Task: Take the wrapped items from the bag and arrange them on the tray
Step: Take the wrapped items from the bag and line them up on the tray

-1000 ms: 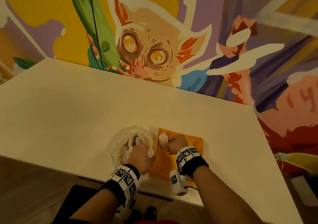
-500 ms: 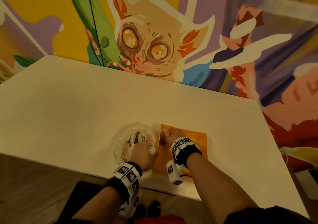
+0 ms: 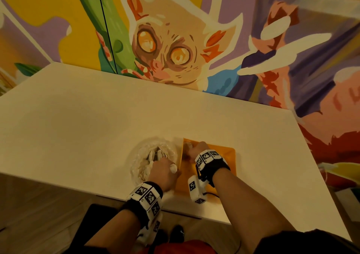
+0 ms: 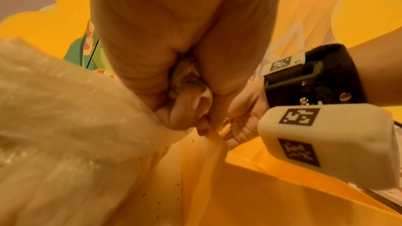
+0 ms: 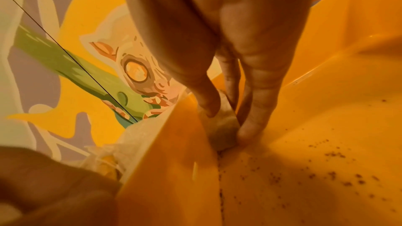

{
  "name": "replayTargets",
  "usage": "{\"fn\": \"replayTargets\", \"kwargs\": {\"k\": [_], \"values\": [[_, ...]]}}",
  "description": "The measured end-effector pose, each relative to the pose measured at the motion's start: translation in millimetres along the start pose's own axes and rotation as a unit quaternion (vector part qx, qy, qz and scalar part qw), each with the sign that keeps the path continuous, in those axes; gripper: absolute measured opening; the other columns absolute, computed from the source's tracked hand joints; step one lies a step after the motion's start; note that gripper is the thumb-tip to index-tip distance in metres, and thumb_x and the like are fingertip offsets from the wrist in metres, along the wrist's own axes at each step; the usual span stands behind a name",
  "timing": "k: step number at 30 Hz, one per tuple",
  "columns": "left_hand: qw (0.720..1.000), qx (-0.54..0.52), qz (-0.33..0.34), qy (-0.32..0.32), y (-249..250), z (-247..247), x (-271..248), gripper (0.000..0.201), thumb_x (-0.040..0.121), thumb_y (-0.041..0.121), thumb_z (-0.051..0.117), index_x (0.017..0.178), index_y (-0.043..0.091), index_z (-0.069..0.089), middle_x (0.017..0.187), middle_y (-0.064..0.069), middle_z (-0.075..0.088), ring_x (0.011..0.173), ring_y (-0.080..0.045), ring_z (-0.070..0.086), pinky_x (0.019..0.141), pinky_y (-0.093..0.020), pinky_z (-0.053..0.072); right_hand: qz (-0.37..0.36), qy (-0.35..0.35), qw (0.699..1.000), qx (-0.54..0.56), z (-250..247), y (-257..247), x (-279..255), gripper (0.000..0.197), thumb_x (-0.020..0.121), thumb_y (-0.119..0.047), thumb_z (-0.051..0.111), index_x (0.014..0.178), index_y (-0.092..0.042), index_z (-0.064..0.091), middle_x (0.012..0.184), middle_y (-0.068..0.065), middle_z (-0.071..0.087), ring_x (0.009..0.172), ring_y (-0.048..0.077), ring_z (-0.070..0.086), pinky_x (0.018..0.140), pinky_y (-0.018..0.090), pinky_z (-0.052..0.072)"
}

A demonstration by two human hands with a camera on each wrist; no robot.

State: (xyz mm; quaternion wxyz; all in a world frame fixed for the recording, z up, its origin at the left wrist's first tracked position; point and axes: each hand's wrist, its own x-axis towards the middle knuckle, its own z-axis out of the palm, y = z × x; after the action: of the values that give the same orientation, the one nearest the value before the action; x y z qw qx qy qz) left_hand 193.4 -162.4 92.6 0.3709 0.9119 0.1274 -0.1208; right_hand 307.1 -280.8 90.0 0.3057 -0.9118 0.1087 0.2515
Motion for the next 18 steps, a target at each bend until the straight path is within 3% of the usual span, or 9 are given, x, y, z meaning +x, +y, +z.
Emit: {"fn": "replayTargets", "kwargs": {"k": [2,5,7,10,12,14,16,18], "values": [[1.000,-0.011,-0.008,0.004,0,0,-1,0.040,0.084,0.026,0.069,0.051,0.016,0.048,0.056,0.003,0.052,0.056,-0.013,0.050,0.050,-0.023,0.033,0.002,0.005,1.000,0.010,-3,0,-1,0.046,0.094,-0.047,0.054,0.079,-0.004,0.054,0.083,0.015,0.068,0.074,0.030,0.066,0.064,0.035,0.054],[1.000,-0.016,-0.015,-0.001,0,0,0,0.037,0.084,0.027,0.068,0.054,0.015,0.051,0.059,0.002,0.055,0.057,-0.013,0.050,0.051,-0.023,0.034,-0.001,0.011,1.000,0.015,-5,1,0,0.046,0.094,-0.047,0.055,0.085,-0.002,0.053,0.083,0.014,0.066,0.074,0.029,0.064,0.057,0.031,0.050],[1.000,-0.017,-0.015,-0.003,0,1,-1,0.033,0.085,0.027,0.068,0.057,0.013,0.055,0.061,0.000,0.057,0.059,-0.014,0.052,0.054,-0.023,0.036,-0.001,0.009,0.999,0.031,-2,1,4,0.046,0.093,-0.046,0.056,0.080,-0.002,0.052,0.085,0.017,0.071,0.076,0.031,0.068,0.066,0.040,0.059],[1.000,-0.027,-0.014,-0.006,1,0,-2,0.031,0.084,0.026,0.067,0.059,0.010,0.057,0.062,-0.002,0.059,0.061,-0.015,0.055,0.053,-0.023,0.037,0.002,-0.002,0.998,0.055,1,1,8,0.044,0.093,-0.043,0.057,0.077,-0.002,0.054,0.088,0.021,0.072,0.082,0.034,0.071,0.078,0.051,0.058],[0.999,-0.034,-0.013,-0.006,1,0,-2,0.029,0.083,0.026,0.067,0.063,0.007,0.062,0.065,-0.003,0.063,0.064,-0.017,0.059,0.054,-0.024,0.040,0.000,-0.003,0.999,0.046,-1,1,5,0.044,0.092,-0.045,0.056,0.084,-0.002,0.056,0.085,0.018,0.072,0.078,0.033,0.070,0.076,0.048,0.059],[0.999,-0.041,-0.005,0.001,0,-1,-5,0.031,0.084,0.027,0.066,0.058,0.011,0.057,0.062,0.000,0.060,0.061,-0.016,0.057,0.050,-0.023,0.036,-0.001,0.007,1.000,0.027,-4,0,-1,0.044,0.093,-0.046,0.056,0.086,-0.003,0.055,0.075,0.013,0.067,0.066,0.028,0.065,0.062,0.038,0.057],[0.998,-0.065,-0.002,0.024,4,-6,-11,0.030,0.085,0.025,0.065,0.058,0.017,0.055,0.061,0.004,0.059,0.060,-0.012,0.055,0.048,-0.019,0.034,-0.011,0.017,1.000,-0.004,-9,-3,-10,0.039,0.095,-0.042,0.055,0.084,-0.005,0.052,0.069,0.009,0.059,0.058,0.023,0.057,0.049,0.029,0.045],[0.990,-0.132,0.002,0.052,9,-14,-15,0.015,0.085,0.023,0.067,0.071,0.018,0.065,0.069,0.004,0.066,0.066,-0.011,0.061,0.054,-0.019,0.042,-0.046,0.028,0.999,-0.006,-12,-8,-19,0.025,0.094,-0.031,0.057,0.084,-0.008,0.057,0.078,0.013,0.064,0.068,0.028,0.063,0.057,0.034,0.054]]}}
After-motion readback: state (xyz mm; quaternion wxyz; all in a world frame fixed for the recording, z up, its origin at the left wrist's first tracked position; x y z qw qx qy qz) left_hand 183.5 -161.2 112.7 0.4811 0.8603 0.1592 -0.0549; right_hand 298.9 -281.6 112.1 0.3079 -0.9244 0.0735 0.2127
